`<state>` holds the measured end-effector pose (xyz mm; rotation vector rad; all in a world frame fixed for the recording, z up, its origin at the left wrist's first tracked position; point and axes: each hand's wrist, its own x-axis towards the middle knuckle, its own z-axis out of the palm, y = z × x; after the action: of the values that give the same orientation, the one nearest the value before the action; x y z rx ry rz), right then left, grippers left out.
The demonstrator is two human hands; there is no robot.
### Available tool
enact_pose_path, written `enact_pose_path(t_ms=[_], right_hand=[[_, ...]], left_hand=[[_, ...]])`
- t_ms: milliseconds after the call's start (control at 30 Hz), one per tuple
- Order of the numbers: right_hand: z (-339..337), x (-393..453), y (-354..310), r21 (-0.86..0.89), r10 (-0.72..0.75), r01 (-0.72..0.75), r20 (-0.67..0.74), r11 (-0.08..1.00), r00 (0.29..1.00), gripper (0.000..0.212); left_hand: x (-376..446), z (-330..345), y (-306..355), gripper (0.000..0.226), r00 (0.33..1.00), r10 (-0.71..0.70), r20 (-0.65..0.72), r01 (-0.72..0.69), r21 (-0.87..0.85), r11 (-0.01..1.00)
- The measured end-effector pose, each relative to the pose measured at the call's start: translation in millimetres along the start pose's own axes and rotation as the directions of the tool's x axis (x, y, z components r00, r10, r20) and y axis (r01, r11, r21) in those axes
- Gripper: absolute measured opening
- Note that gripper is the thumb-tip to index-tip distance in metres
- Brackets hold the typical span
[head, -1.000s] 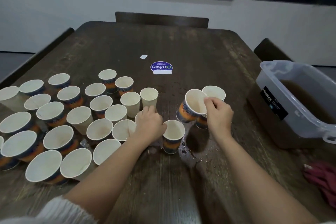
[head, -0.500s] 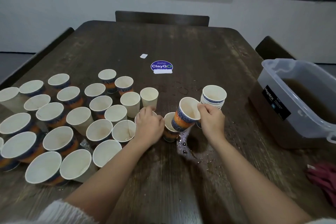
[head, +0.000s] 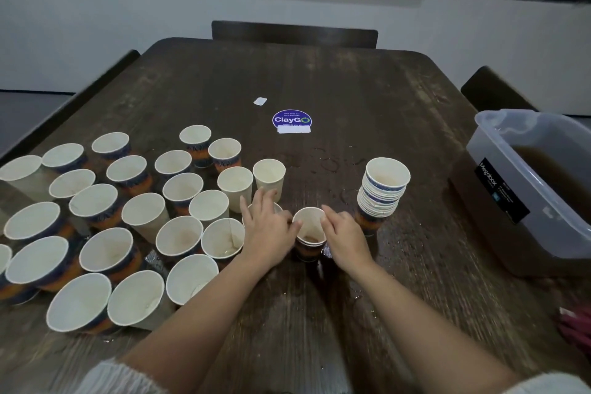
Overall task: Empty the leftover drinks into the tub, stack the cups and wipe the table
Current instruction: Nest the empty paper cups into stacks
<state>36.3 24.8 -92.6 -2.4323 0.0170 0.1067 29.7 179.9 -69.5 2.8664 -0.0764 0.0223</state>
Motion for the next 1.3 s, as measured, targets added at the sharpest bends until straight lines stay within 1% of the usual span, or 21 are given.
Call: enact_pose_path(t_ms=[67, 100, 167, 233, 267, 300, 400, 433, 500, 600, 700, 767, 833, 867, 900, 1000, 1067, 1133, 1167, 1233, 1300], right_hand=[[2.4, -1.2, 3.7, 0.081, -0.005, 0.004, 0.009, 0.997, 1.000, 0.042], [3.0, -1.8, 5.1, 0.125, -0.014, 0.014, -0.001, 0.992, 1.000, 0.040], [2.3, -1.9, 4.7, 0.200, -0.028, 0.033, -0.032, 0.979, 0.999, 0.035], [1.4, 2.9, 3.3, 0.211, -0.020, 0.033, -0.061, 0.977, 0.998, 0.032], [1.6, 6.5, 2.9, 0.195, -0.014, 0.028, -0.071, 0.980, 0.997, 0.031], [1.7, 10.2, 2.4, 0.179, -0.007, 0.021, -0.078, 0.984, 0.997, 0.031], [2.8, 19.4, 1.5, 0.174, 0.018, -0.004, -0.080, 0.985, 0.997, 0.032], [3.3, 20.6, 1.2, 0.186, 0.022, -0.006, -0.081, 0.983, 0.996, 0.032], [4.2, 20.7, -1.2, 0.233, 0.016, 0.002, -0.074, 0.973, 0.997, 0.032], [6.9, 18.1, -0.2, 0.357, 0.017, -0.007, -0.026, 0.934, 1.000, 0.033], [10.0, 13.8, 5.1, 0.457, 0.071, -0.066, 0.006, 0.887, 0.997, 0.047], [14.3, 11.9, 9.6, 0.525, 0.101, -0.093, 0.015, 0.846, 0.995, 0.055], [15.8, 9.3, 8.7, 0.566, 0.124, -0.130, 0.050, 0.814, 0.991, 0.044], [16.0, 8.2, 7.3, 0.593, 0.132, -0.150, 0.074, 0.791, 0.988, 0.040], [17.4, 8.6, 8.7, 0.609, 0.136, -0.161, 0.088, 0.776, 0.987, 0.041], [18.2, 8.0, 10.2, 0.613, 0.124, -0.138, 0.066, 0.778, 0.990, 0.048], [18.0, 7.2, 12.2, 0.661, 0.149, -0.143, 0.048, 0.737, 0.988, 0.039], [18.7, 8.5, 16.0, 0.689, 0.168, -0.143, 0.032, 0.710, 0.985, 0.034], [20.0, 8.8, 18.9, 0.686, 0.172, -0.145, 0.029, 0.713, 0.985, 0.032], [22.6, 10.2, 26.4, 0.655, 0.156, -0.148, 0.047, 0.741, 0.987, 0.034], [22.3, 8.7, 28.3, 0.578, 0.085, -0.118, 0.084, 0.807, 0.993, 0.041]], left_hand=[[0.8, 4.4, -1.5, 0.044, 0.999, 0.029, 0.017, -0.030, 0.040, 0.999], [2.0, 5.6, -3.5, 0.047, 0.998, 0.057, 0.022, -0.058, 0.025, 0.998], [8.0, 2.6, -10.2, 0.066, 0.992, 0.123, 0.027, -0.120, -0.097, 0.988], [18.4, -10.4, -20.9, 0.085, 0.989, 0.132, 0.072, -0.108, -0.274, 0.956], [23.9, -17.3, -27.3, 0.089, 0.985, 0.133, 0.111, -0.096, -0.290, 0.952], [29.0, -22.8, -34.0, 0.093, 0.978, 0.140, 0.154, -0.101, -0.239, 0.966], [37.3, -30.6, -46.8, 0.103, 0.933, 0.178, 0.314, -0.197, 0.029, 0.980], [37.3, -30.2, -48.3, 0.102, 0.917, 0.184, 0.354, -0.224, 0.077, 0.971], [38.0, -25.8, -49.7, 0.095, 0.914, 0.195, 0.356, -0.234, 0.070, 0.970], [45.2, -30.6, -45.2, 0.086, 0.952, 0.181, 0.246, -0.165, -0.085, 0.983], [54.6, -49.4, -33.2, 0.083, 0.992, 0.123, 0.032, -0.111, -0.255, 0.961], [57.2, -64.4, -20.7, 0.080, 0.986, 0.086, -0.142, -0.133, -0.362, 0.923], [55.2, -73.4, -7.1, 0.079, 0.961, 0.091, -0.260, -0.197, -0.417, 0.887], [53.4, -74.6, -0.8, 0.081, 0.953, 0.112, -0.280, -0.228, -0.426, 0.876], [51.5, -72.8, 4.6, 0.082, 0.953, 0.143, -0.268, -0.250, -0.426, 0.869], [44.9, -52.7, 13.9, 0.078, 0.962, 0.242, -0.128, -0.272, -0.348, 0.897], [41.8, -33.5, 11.6, 0.079, 0.958, 0.286, -0.021, -0.280, -0.286, 0.916], [38.5, -15.5, 6.8, 0.082, 0.939, 0.322, 0.122, -0.299, -0.172, 0.938], [36.9, -7.3, 4.0, 0.086, 0.925, 0.330, 0.188, -0.317, -0.093, 0.944], [32.3, 3.1, 0.7, 0.100, 0.905, 0.348, 0.245, -0.364, 0.022, 0.931], [28.6, 6.7, 3.0, 0.108, 0.886, 0.372, 0.276, -0.401, 0.054, 0.915]])
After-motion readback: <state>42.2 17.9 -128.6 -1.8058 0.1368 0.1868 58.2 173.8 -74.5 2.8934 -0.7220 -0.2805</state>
